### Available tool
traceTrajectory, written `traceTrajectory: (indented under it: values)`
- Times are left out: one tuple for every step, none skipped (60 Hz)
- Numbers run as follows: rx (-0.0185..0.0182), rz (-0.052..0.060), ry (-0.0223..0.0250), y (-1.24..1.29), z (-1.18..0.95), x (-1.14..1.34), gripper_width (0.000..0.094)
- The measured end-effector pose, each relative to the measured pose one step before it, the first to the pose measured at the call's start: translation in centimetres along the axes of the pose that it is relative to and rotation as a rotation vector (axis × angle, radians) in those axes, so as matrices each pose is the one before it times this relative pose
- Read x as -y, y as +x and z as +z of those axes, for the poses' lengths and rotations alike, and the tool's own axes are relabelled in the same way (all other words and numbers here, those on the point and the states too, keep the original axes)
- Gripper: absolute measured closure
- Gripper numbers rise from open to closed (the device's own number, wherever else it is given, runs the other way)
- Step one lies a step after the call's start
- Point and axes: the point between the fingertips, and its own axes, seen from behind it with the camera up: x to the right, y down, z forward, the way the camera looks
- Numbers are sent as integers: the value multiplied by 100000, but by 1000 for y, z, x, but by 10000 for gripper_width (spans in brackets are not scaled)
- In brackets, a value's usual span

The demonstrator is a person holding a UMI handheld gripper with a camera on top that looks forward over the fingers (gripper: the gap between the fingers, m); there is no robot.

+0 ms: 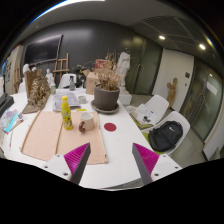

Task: Pour water

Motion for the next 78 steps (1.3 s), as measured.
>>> traceTrajectory:
  values:
    - [239,-15,-162,-164,1,-28,77]
    - [169,-80,-118,-202,-5,3,76]
    - [218,-152,-137,-367,-25,36,76]
    - [150,-160,-64,-374,-8,29,75]
    - [97,-116,-36,-796,47,84,76]
    - [98,-91,-49,-950,142,107,78]
    - [668,-81,5,628,-134,-179,79]
    - [34,-73,23,-1908,314,220,75]
    - [379,-96,102,-883,125,28,76]
    - [371,-44,117,-857,101,51,77]
    - [384,27,34,-844,141,30,75]
    - [391,62,-69,-873,128,-24,75]
    - [550,79,-61,-856,154,-42,76]
    - [662,113,128,-938,119,28,74]
    - [850,83,361,-962,174,93,73]
    - [950,50,490,-987,217,93,74]
    - [909,-22,490,-972,229,74,76]
    - [878,-117,444,-938,259,52,77]
    - [805,-175,398,-918,307,81,77]
    - [793,-236,414,-909,343,74,77]
    - [817,-302,497,-890,347,122,76]
    - [777,-314,548,-936,315,164,77]
    - [729,-269,618,-798,416,144,79]
    - [633,-134,572,-740,444,150,79]
    - [545,21,619,-713,474,193,79]
    - [578,88,662,-740,573,224,79]
    - [638,168,702,-691,559,270,77]
    - [728,184,775,-699,621,262,77]
    - [820,140,814,-720,675,289,78]
    - [824,188,868,-653,738,305,79]
    - [676,157,856,-562,730,317,78]
    - [566,81,934,-523,767,319,78]
    - [500,-8,895,-455,831,295,77]
    - [419,12,786,-367,848,256,77]
    - [322,111,680,-351,868,179,77]
    - [241,13,715,-292,908,180,78]
    - [172,-118,779,-224,893,159,76]
    - [129,-172,699,-234,947,111,76]
    - [54,-206,479,-152,922,41,76]
    - [-64,-250,366,-99,933,29,75]
    - [-205,-219,432,-66,949,49,76]
    - [-208,-255,451,-20,937,58,78]
    - [-188,-204,259,-39,944,-26,78]
    - [-153,-115,54,12,937,-72,78]
    - [-106,-52,-100,4,954,-116,80]
    - [-131,39,-174,36,926,-137,80]
    - [-63,148,-267,40,922,-159,79]
    - [4,183,-289,42,874,-156,80]
    - [28,183,-360,49,871,-170,80]
    - [-95,215,-315,109,830,-175,80]
    - [-167,247,-354,121,795,-159,83]
    - [-53,257,-350,64,815,-187,86]
    - [193,244,-283,46,777,-123,92]
    - [193,269,-145,45,729,-141,98]
    - [-31,186,-92,128,724,-158,109]
    - [-131,219,-259,143,680,-225,115]
    - [-229,310,-561,173,672,-274,124]
    - [-117,567,-452,149,664,-316,129]
    - [-1,606,-592,107,580,-222,137]
    - [303,693,-367,35,516,-174,143]
    - [340,686,-166,73,547,-119,150]
    - [182,580,-203,113,509,-118,160]
    - [-6,570,-416,156,473,-185,173]
    - [-73,623,-555,139,441,-176,188]
    - [-58,642,-450,137,381,-121,204]
    - [265,538,-194,104,889,2,227]
    - [210,503,289,-4,-158,-178,255]
    - [470,476,310,-24,190,-20,296]
    - [596,449,342,-19,199,6,346]
    - [545,325,291,-28,168,33,399]
    - [1303,275,472,-231,99,91,442]
    - [284,18,586,5,82,111,454]
    - [202,-411,-90,115,125,137,454]
    - [379,-561,137,-96,51,-20,463]
    - [553,-640,236,-118,52,20,466]
    - [726,-362,209,-132,55,49,480]
    - [617,-518,240,-76,-3,4,495]
    - [479,-231,173,-49,37,3,501]
